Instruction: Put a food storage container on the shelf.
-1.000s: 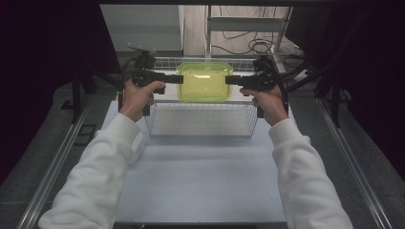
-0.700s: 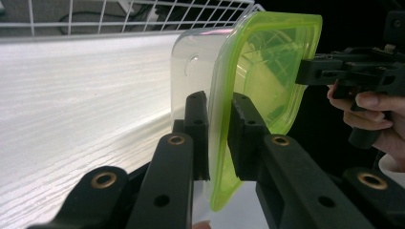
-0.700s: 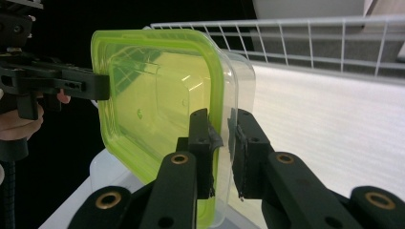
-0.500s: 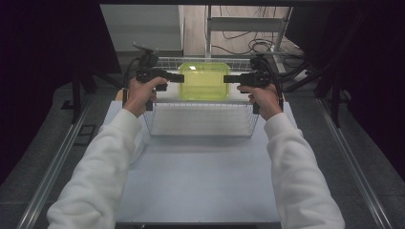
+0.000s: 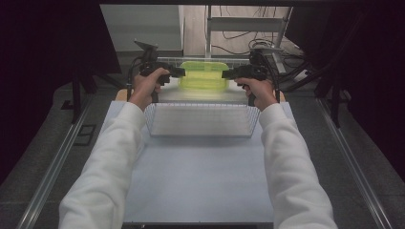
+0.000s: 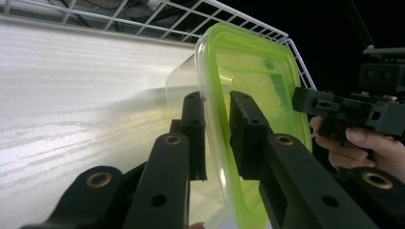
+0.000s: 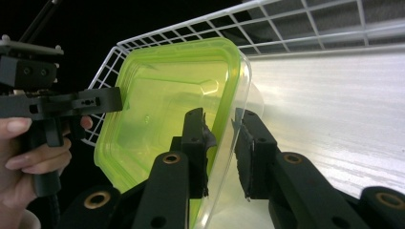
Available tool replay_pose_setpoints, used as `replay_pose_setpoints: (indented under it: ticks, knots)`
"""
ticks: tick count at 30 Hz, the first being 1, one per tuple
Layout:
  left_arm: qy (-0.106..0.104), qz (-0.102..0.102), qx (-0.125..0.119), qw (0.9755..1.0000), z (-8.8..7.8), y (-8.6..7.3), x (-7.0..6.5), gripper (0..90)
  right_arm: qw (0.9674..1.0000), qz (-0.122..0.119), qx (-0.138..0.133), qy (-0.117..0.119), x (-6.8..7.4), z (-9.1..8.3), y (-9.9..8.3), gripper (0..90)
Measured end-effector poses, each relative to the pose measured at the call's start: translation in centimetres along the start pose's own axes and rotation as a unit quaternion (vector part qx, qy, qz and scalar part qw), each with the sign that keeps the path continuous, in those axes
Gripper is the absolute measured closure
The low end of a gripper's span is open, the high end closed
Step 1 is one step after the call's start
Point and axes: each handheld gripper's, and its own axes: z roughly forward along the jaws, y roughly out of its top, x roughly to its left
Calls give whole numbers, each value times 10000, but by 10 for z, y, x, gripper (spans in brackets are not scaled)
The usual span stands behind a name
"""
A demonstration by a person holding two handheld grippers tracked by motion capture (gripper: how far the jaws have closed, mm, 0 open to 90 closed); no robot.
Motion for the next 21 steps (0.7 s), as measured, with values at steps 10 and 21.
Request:
replay_pose_setpoints:
  ticks: [10, 21]
  knots:
    - [-12, 48, -81, 10000, 3, -1, 4, 743, 9999, 95, -65, -49, -4, 5, 1, 706]
    - [314, 774, -492, 9953, -13, -1, -12, 414, 9976, -349, -455, -388, 16, -11, -1, 366]
